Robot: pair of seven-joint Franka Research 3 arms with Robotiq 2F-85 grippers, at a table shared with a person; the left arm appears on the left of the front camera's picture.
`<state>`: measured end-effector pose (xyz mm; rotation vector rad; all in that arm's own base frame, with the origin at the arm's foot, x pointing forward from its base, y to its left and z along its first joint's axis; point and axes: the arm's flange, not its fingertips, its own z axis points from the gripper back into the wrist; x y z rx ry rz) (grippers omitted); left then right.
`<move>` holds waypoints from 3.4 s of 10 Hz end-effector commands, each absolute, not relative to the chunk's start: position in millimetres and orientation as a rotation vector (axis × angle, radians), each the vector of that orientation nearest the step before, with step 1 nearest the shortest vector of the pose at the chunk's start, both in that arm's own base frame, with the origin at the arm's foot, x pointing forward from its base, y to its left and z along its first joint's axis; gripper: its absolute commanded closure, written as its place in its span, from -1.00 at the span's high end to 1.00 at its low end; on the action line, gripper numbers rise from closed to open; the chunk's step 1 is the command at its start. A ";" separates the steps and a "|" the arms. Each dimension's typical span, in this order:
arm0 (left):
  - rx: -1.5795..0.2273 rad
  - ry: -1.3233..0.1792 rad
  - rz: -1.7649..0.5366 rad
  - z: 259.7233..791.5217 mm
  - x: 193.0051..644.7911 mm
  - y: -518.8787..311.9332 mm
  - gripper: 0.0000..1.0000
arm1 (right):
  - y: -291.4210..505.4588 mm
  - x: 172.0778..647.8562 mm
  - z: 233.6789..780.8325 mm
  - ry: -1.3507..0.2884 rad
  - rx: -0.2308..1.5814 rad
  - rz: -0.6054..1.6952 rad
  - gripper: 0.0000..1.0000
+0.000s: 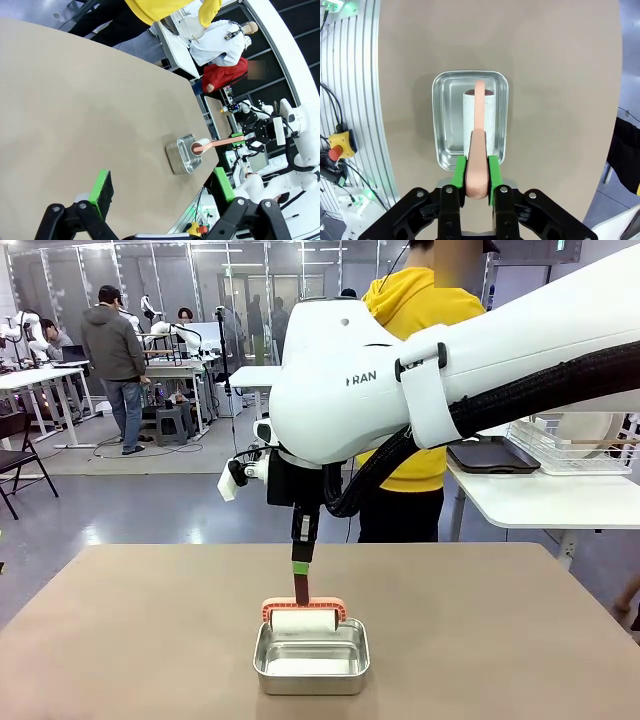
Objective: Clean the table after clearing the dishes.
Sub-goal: When the right (or left) Handle tray is removed, use the right hand (or left hand) to clean the right (or left) side of the table with the Lint Roller, then place the Lint Roller back on top of the Airtight Container.
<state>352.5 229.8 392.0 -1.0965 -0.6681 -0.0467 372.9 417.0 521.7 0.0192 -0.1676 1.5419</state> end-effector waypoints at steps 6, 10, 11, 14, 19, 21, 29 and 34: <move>-1.090 -0.680 -0.040 393.1 350.8 230.2 1.00 | 417.9 371.2 523.7 -0.169 0.038 1.549 -0.56; -1.090 -0.680 -0.040 393.1 350.8 230.2 1.00 | 417.9 371.2 523.7 -0.169 0.038 1.549 -0.56; -1.090 -0.680 -0.040 393.1 350.8 230.2 1.00 | 417.9 371.2 523.7 -0.169 0.038 1.549 -0.56; -1.090 -0.680 -0.040 393.1 350.8 230.2 1.00 | 416.8 373.2 521.8 -0.168 0.019 1.541 -0.56; -1.090 -0.680 -0.040 393.1 350.8 230.2 1.00 | 405.8 404.7 477.3 -0.130 0.033 1.527 -0.56; -1.090 -0.680 -0.040 393.1 350.8 230.2 1.00 | 402.6 413.6 462.5 -0.137 0.020 1.547 -0.56; -1.090 -0.680 -0.040 393.1 350.8 230.2 1.00 | 392.4 442.2 434.2 -0.137 -0.002 1.525 -0.45; -1.090 -0.680 -0.040 393.1 350.8 230.2 1.00 | 389.6 439.4 453.2 -0.176 -0.066 1.530 0.37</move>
